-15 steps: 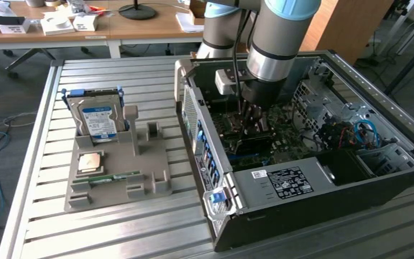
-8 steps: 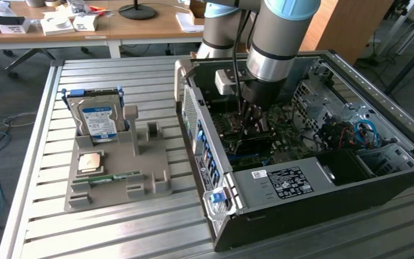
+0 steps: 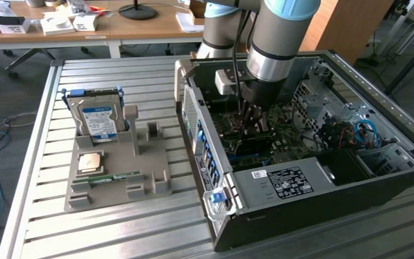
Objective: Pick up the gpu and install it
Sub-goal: 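Press down on the gpu until it lock into place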
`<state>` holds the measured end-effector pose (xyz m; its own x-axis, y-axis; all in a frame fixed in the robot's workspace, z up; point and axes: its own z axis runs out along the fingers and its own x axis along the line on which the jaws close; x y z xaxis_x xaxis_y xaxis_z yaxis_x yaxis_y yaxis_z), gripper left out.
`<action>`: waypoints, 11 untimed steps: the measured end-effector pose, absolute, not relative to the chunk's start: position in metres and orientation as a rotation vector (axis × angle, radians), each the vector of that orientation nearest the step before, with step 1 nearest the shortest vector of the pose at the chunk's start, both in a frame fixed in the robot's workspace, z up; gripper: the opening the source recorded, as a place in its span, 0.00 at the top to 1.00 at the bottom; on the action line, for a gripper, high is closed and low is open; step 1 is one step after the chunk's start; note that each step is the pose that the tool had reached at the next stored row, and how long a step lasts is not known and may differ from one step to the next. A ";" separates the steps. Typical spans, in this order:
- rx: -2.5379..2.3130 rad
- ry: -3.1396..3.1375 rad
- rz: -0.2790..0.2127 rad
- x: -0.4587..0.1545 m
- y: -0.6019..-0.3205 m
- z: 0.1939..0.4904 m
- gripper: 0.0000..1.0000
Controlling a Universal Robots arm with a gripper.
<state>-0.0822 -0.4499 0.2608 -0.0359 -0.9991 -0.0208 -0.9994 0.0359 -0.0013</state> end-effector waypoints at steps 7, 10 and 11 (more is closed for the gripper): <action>-2.170 2.249 0.021 -0.082 -0.450 0.261 0.89; -2.169 2.249 0.022 -0.082 -0.450 0.262 0.89; -2.169 2.249 0.022 -0.082 -0.450 0.263 0.89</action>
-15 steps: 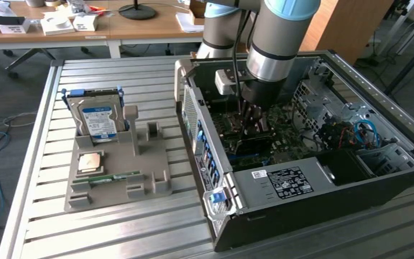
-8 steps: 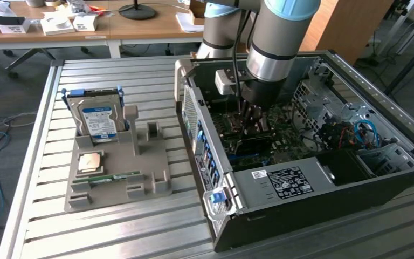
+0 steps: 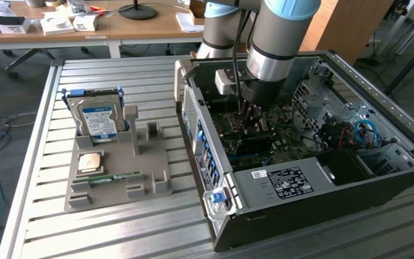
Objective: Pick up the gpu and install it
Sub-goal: 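Press down on the gpu until it lock into place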
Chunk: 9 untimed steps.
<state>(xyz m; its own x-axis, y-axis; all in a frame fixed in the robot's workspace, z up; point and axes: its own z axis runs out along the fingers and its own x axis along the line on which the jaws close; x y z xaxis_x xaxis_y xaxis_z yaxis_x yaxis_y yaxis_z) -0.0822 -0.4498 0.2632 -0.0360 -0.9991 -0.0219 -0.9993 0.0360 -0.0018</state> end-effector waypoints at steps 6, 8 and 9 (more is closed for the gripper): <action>-2.170 2.249 0.021 -0.082 -0.450 0.272 0.89; -2.170 2.250 0.021 -0.082 -0.450 0.275 0.89; -2.170 2.250 0.021 -0.082 -0.450 0.276 0.89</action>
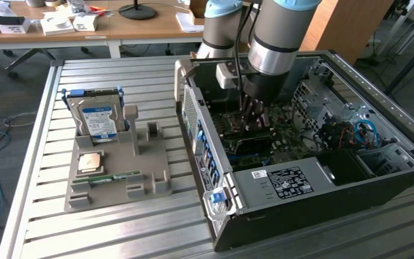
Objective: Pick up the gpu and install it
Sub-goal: 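Press down on the gpu until it lock into place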
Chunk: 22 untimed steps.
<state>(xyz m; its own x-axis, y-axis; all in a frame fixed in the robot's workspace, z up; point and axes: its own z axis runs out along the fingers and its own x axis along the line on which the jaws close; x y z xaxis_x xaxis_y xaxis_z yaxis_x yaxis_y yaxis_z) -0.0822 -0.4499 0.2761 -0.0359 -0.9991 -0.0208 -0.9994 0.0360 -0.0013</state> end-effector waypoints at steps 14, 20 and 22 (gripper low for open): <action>-2.170 2.250 0.021 -0.082 -0.450 0.297 0.89; -2.170 2.250 0.021 -0.082 -0.450 0.303 0.89; -2.170 2.250 0.021 -0.082 -0.450 0.303 0.89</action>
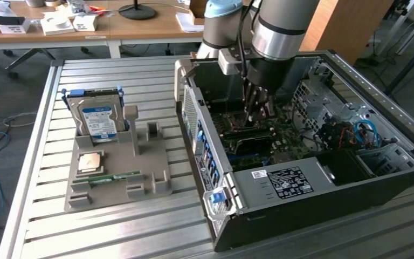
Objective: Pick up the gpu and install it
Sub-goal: 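Press down on the gpu until it lock into place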
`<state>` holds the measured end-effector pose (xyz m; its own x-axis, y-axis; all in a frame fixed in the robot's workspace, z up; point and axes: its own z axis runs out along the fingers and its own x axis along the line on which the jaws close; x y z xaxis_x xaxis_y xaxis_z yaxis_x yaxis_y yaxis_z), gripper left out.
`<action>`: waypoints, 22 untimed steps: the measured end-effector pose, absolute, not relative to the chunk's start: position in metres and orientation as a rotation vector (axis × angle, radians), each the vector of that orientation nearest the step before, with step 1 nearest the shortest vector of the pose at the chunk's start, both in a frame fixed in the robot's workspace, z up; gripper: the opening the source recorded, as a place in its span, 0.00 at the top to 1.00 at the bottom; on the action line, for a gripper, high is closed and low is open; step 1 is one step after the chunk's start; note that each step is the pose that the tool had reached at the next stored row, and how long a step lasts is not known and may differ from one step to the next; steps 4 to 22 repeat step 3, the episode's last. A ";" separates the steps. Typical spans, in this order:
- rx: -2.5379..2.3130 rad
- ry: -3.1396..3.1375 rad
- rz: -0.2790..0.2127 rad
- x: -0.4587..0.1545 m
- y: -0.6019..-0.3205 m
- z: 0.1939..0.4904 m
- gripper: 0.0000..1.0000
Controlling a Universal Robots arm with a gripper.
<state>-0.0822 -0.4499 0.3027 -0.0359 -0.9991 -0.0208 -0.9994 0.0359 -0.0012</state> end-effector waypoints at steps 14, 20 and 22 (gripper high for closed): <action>-2.170 2.250 0.021 -0.082 -0.450 0.303 0.89; -2.170 2.250 0.021 -0.082 -0.450 0.303 0.89; -2.170 2.250 0.021 -0.082 -0.450 0.303 0.89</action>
